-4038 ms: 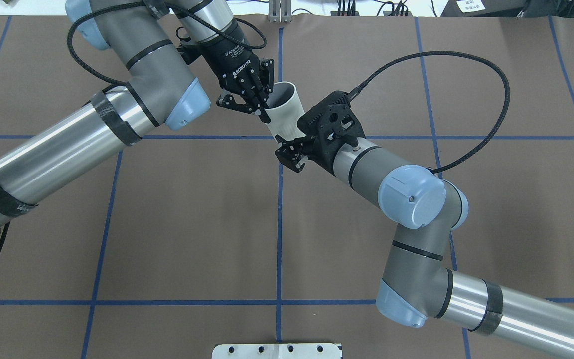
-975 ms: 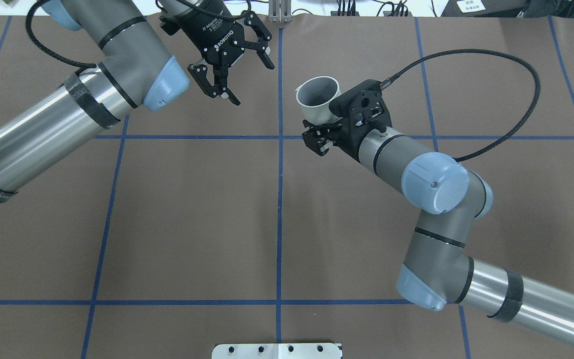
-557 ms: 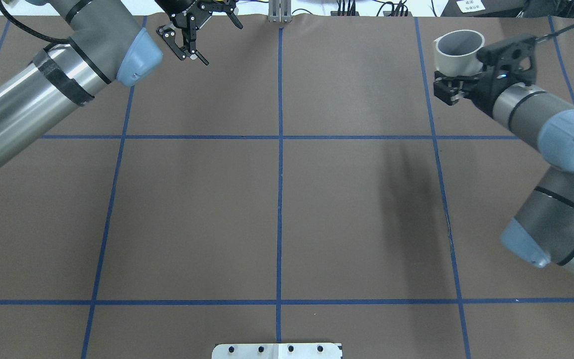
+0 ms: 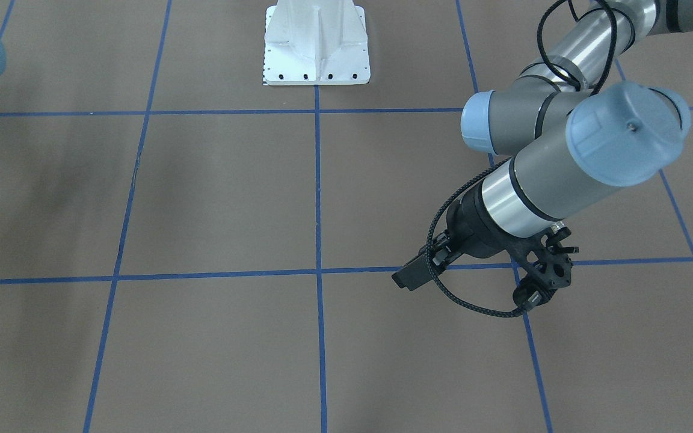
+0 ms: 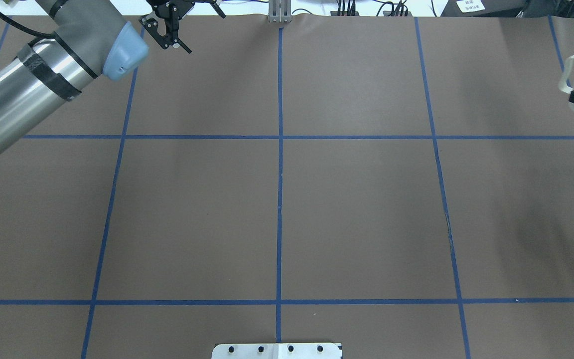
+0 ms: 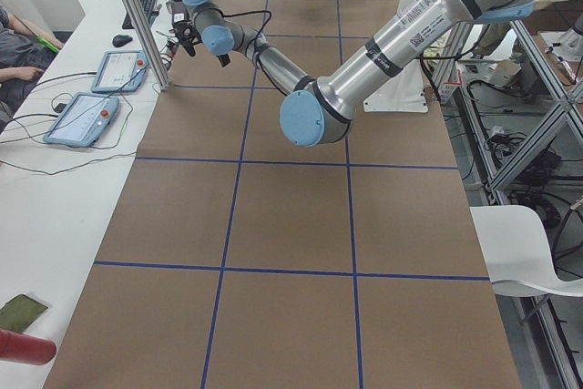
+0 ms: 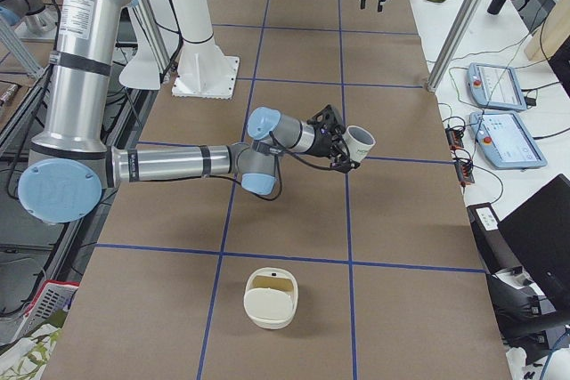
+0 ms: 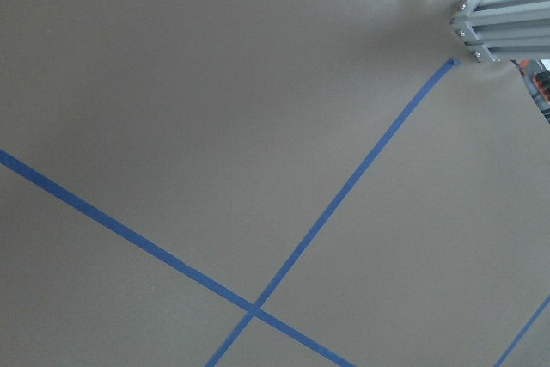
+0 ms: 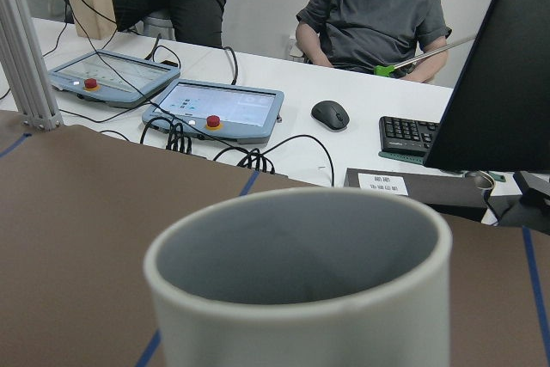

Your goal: Left arm hands cup to right arm to dump lemon

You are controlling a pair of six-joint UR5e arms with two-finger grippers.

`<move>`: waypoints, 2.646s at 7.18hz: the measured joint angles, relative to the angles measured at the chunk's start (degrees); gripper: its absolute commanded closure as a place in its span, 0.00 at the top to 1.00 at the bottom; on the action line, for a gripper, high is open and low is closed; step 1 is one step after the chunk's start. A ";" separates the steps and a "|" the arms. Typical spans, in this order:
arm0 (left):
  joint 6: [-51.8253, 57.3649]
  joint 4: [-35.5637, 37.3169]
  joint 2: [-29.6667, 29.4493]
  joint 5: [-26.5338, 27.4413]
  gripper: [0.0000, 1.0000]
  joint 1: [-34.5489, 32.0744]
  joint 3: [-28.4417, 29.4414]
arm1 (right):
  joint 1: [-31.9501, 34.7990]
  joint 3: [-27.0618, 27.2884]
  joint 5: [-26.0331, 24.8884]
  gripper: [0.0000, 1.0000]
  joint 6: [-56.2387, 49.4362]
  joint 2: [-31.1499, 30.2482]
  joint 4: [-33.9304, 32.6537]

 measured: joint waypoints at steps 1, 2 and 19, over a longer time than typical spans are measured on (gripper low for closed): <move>0.03 0.00 0.05 0.35 1.00 -0.30 -0.10 | 2.62 -1.03 3.28 0.01 0.47 -3.54 4.88; 0.45 -0.04 0.46 1.54 1.00 -0.57 -0.16 | 5.08 -3.77 6.56 0.01 2.58 -6.05 10.81; 42.63 18.37 21.13 16.58 1.00 -4.07 -24.55 | 26.90 -34.73 29.18 0.01 56.20 -6.62 55.03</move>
